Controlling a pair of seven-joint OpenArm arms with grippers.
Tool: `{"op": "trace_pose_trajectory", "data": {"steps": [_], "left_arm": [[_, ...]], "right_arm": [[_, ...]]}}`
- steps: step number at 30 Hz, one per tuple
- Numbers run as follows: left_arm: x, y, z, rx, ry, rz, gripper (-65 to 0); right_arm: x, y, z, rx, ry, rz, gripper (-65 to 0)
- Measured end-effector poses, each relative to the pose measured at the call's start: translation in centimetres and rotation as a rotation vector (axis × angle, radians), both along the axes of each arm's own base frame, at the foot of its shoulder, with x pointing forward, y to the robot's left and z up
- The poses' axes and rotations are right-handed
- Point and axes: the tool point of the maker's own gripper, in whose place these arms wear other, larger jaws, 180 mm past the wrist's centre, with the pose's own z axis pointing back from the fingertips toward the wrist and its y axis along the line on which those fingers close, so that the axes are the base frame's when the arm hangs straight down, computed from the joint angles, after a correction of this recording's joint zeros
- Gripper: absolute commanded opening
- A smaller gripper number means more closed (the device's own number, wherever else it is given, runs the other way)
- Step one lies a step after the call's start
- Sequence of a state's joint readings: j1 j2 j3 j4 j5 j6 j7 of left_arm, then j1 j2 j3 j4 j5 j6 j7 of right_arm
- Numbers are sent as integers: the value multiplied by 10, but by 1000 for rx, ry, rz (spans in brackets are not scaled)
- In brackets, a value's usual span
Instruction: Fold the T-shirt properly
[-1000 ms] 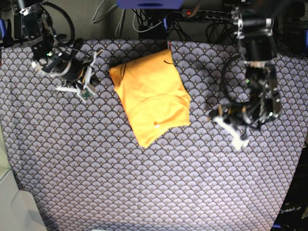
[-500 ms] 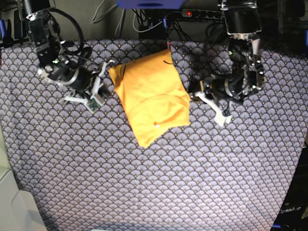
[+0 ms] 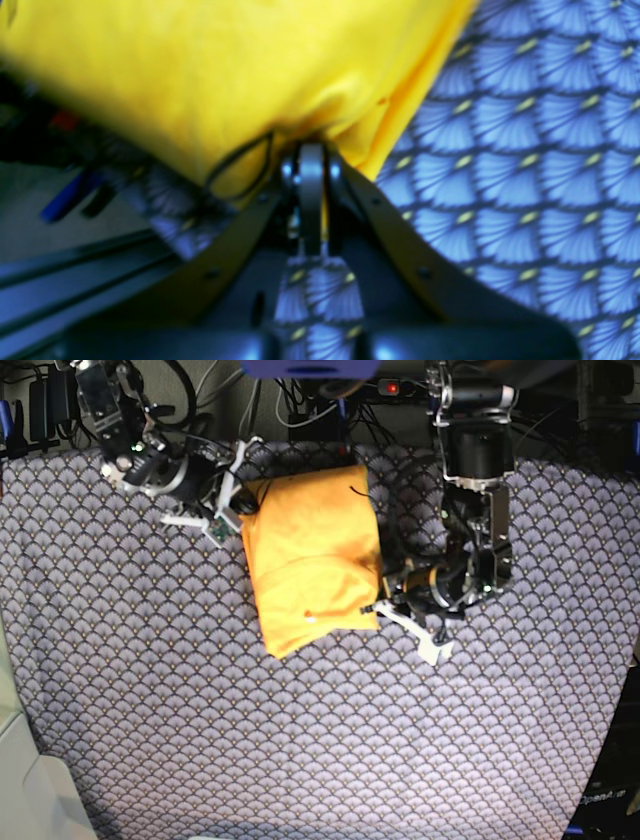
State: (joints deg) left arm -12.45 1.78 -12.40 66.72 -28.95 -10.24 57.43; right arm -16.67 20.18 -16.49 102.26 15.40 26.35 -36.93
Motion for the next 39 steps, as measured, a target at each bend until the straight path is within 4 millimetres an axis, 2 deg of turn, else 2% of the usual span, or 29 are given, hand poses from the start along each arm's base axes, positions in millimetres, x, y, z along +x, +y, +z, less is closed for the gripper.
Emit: {"op": "trace_pose_trajectory", "data": {"steps": [5,9,14,17,19,21,23,25,28,30,33,34,37,39], "left_arm": [[16,-23,1,-50,-16,19,-650],[20,-34,-1,-79,-15,24,-650],[24,-38,1,-80,-21,25,-650],[22,-33,1,-74,-20,27,-650],[17,-20,3,-47,-8,2,-650],[14,9,12,13,-38,11,-650],[12,36,27,65,-82,19,-650],[8,51,46,84,-132,10,-650],[-10,76,67,104,-178,5,-650],[-30,108,63,174,-163,45,-650],[-71,150,52,280,-98,61,-650],[-84,157,54,298,-96,62,-650],[-122,190,63,385,-91,103,-650],[-149,203,64,442,-53,107,-650]], "right_arm": [[-9,8,14,18,-22,18,-650],[-16,9,12,18,-5,20,-650],[-15,9,12,23,-6,12,-650],[-14,3,12,12,-6,6,-650],[-4,-11,15,0,-26,-38,-650],[3,-33,18,-23,-46,-94,-650],[3,-54,16,-55,-42,-145,-650],[2,-67,15,-80,-35,-171,-650],[4,-81,28,-73,-73,-223,-650],[-2,-99,32,-107,-78,-265,-650],[-18,-114,26,-124,-37,-331,-650],[-23,-117,27,-105,-34,-364,-650],[-53,-146,19,-159,11,-449,-650],[-68,-150,18,-153,21,-475,-650]]}}
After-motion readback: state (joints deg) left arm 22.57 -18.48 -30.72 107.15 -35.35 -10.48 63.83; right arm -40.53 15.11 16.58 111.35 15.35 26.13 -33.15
